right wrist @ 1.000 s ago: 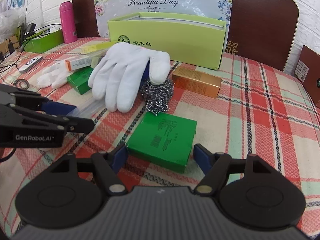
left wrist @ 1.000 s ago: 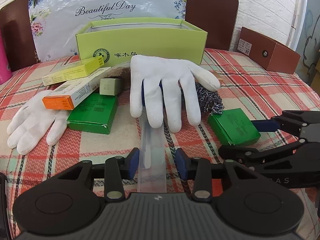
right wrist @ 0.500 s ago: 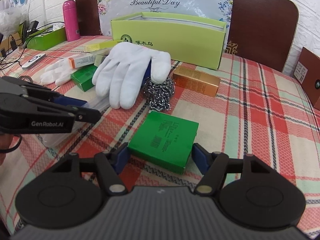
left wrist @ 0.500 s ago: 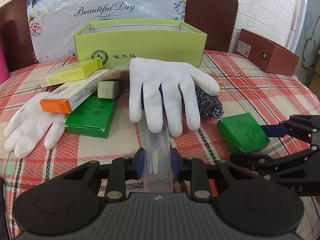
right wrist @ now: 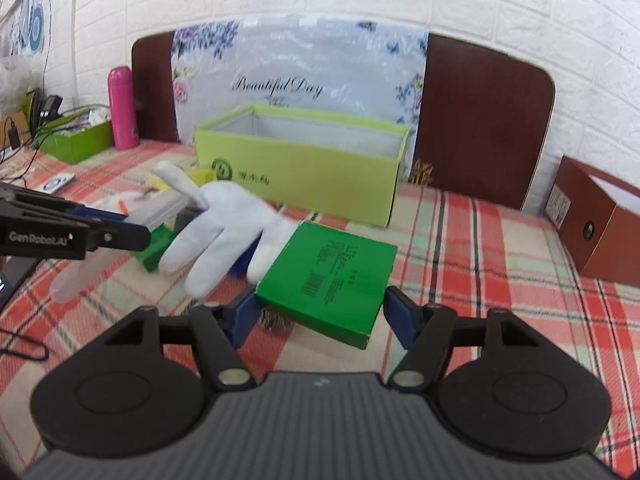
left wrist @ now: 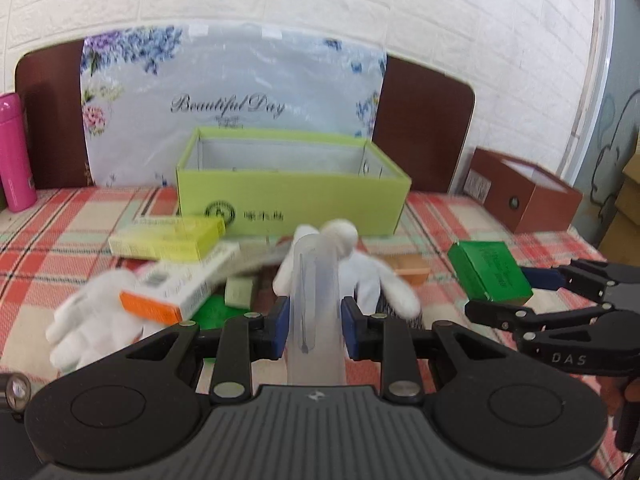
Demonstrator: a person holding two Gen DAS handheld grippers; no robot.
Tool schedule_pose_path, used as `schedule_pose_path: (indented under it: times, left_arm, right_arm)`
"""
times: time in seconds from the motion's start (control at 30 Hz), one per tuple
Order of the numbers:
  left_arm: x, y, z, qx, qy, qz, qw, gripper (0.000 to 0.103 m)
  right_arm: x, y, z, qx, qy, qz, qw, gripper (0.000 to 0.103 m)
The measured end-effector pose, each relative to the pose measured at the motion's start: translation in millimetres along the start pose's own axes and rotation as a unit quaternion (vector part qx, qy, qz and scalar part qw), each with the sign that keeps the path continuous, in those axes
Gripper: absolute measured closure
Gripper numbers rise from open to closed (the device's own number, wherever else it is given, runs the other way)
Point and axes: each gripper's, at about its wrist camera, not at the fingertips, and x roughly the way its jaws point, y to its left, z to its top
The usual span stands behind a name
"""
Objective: Organize objects
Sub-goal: 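Lower the tube and green box into the lime-green box and release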
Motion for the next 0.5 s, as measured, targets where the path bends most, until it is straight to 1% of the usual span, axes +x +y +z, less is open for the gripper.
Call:
schedule_pose_path:
  times: [0.23, 0.33, 0.5]
  left_arm:
    - [1, 3, 42, 0.005, -0.042, 0.005, 0.9991, 0.075]
    - [8, 5, 58, 0.009, -0.051, 0.012, 0.9986, 0.075]
    - [25, 12, 84, -0.001, -0.056, 0.018, 0.9983, 0.075]
  right_arm:
    - [8, -6, 30, 0.001, -0.035, -0.005, 0.999, 0.036]
    - [15, -8, 44, -0.003, -0.048, -0.008, 0.999, 0.036]
    - [31, -15, 65, 0.002, -0.071, -0.017, 0.997, 0.036]
